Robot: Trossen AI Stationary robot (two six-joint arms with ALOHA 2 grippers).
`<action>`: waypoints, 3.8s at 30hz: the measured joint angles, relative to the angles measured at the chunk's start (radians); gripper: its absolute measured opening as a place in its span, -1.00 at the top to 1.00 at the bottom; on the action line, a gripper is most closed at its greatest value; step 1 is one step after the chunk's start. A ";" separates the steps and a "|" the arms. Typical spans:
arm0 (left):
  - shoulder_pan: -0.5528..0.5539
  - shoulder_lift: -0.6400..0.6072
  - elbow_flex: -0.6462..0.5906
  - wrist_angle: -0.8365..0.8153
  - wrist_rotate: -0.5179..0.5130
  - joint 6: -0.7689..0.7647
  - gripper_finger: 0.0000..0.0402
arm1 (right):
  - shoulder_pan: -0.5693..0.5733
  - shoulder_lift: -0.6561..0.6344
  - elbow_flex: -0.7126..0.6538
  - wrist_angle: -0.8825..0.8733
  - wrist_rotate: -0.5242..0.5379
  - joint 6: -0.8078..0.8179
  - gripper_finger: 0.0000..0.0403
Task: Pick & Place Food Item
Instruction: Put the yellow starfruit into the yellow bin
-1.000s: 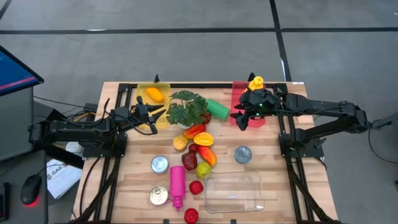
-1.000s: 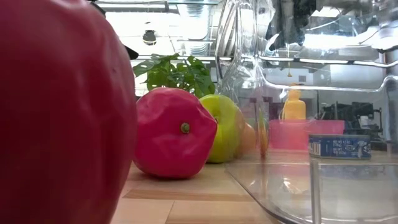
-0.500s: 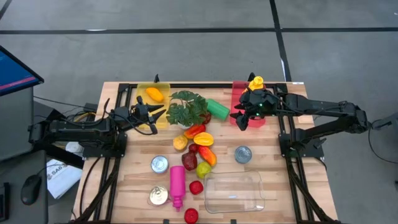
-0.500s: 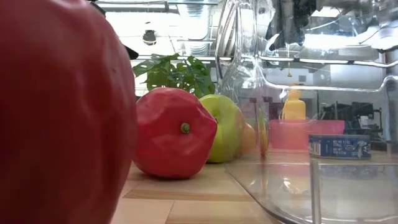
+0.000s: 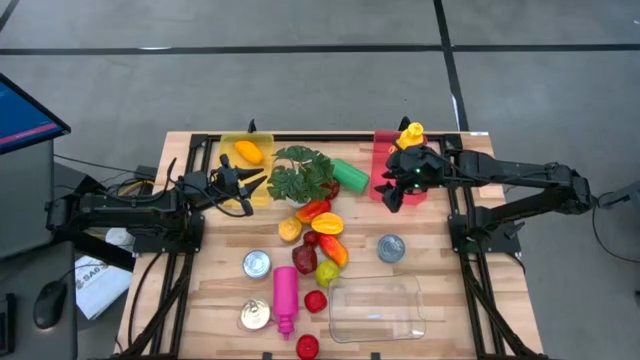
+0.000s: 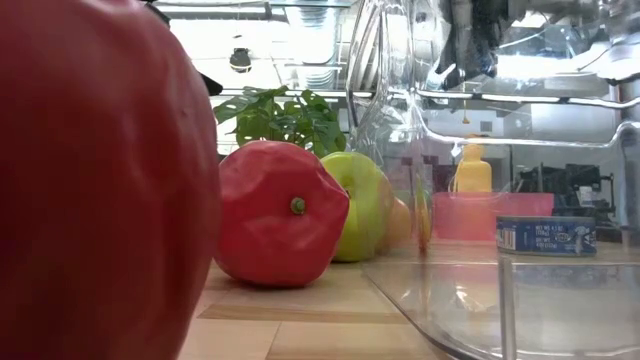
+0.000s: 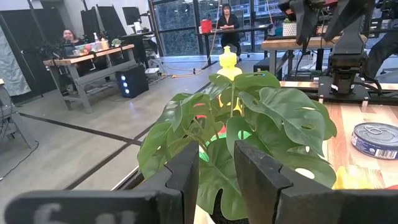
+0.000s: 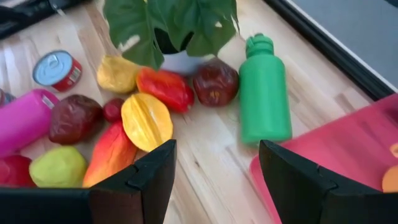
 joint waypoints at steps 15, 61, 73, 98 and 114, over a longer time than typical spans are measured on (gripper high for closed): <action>0.000 0.000 0.000 0.000 0.000 0.000 0.55 | 0.000 0.000 0.000 0.031 0.000 0.000 -0.11; 0.000 0.000 0.000 0.000 0.000 0.000 0.55 | -0.001 0.000 0.000 0.039 0.000 0.018 -0.66; 0.000 0.000 0.000 0.000 0.000 0.000 0.55 | -0.001 0.000 0.000 0.041 0.000 -0.005 -0.94; 0.000 0.000 0.000 0.000 0.000 0.000 0.55 | 0.001 0.000 0.000 0.036 -0.030 0.043 -0.90; 0.000 0.000 0.000 0.000 0.000 0.000 0.55 | 0.021 0.000 0.000 0.040 -0.030 0.080 -0.89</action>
